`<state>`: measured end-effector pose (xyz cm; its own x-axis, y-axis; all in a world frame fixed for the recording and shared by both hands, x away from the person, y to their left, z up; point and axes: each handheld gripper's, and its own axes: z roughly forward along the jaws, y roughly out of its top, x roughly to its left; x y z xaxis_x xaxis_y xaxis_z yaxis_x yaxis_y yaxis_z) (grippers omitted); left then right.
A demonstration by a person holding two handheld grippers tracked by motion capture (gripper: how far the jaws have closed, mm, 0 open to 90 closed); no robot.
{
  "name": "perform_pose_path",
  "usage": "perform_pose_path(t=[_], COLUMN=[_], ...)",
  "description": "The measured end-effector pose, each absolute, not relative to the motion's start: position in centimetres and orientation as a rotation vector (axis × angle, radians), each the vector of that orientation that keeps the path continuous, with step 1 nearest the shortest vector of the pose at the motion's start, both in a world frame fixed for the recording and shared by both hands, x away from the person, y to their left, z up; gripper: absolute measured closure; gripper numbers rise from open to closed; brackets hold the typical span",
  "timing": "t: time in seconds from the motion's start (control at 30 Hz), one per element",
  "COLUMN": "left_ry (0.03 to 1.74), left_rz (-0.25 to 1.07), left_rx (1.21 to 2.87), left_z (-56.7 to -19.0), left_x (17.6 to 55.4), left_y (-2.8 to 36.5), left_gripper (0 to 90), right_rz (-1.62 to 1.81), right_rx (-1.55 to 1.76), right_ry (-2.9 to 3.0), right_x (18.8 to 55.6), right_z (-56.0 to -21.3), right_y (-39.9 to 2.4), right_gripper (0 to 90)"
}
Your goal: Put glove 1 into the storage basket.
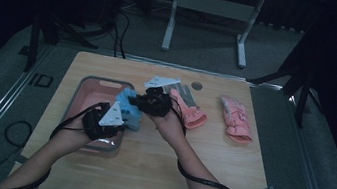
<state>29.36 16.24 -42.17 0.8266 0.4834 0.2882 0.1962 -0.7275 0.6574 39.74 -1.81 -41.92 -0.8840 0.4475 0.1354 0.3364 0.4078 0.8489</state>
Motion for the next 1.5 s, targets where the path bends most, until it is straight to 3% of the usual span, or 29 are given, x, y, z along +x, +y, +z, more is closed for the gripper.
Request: perform_pose_path(t=[0.47, 0.93, 1.23, 1.33, 1.4, 1.5], left_ry=[0.631, 0.713, 0.816, 0.852, 0.850, 0.866], left_rz=[0.564, 0.531, 0.401, 0.326, 0.313, 0.325], left_rx=[2.436, 2.571, 2.571, 2.547, 2.546, 2.526], left_z=[-44.8, -47.1, -48.1, -48.4, -48.7, -48.8], left_x=[30.1, 31.6, 32.9, 33.1, 33.1, 33.0], left_y=[21.4, 21.2, 21.2, 21.2, 21.2, 21.2], left_gripper=[80.9, 80.3, 75.2, 67.7, 56.7, 54.8], right_rz=[1.499, 1.213, 0.922, 0.868, 0.864, 0.910], right_rx=[0.764, 0.798, 0.857, 0.871, 0.877, 0.881], right_ry=[2.618, 2.685, 2.774, 2.806, 2.790, 2.767], right_x=[40.8, 41.4, 42.3, 42.5, 42.5, 42.4], right_z=[-44.7, -48.1, -48.8, -48.8, -48.7, -48.6], right_y=[4.6, 8.2, 10.7, 11.1, 11.2, 11.1], right_gripper=[82.6, 82.5, 81.5, 74.4, 61.7, 51.1])
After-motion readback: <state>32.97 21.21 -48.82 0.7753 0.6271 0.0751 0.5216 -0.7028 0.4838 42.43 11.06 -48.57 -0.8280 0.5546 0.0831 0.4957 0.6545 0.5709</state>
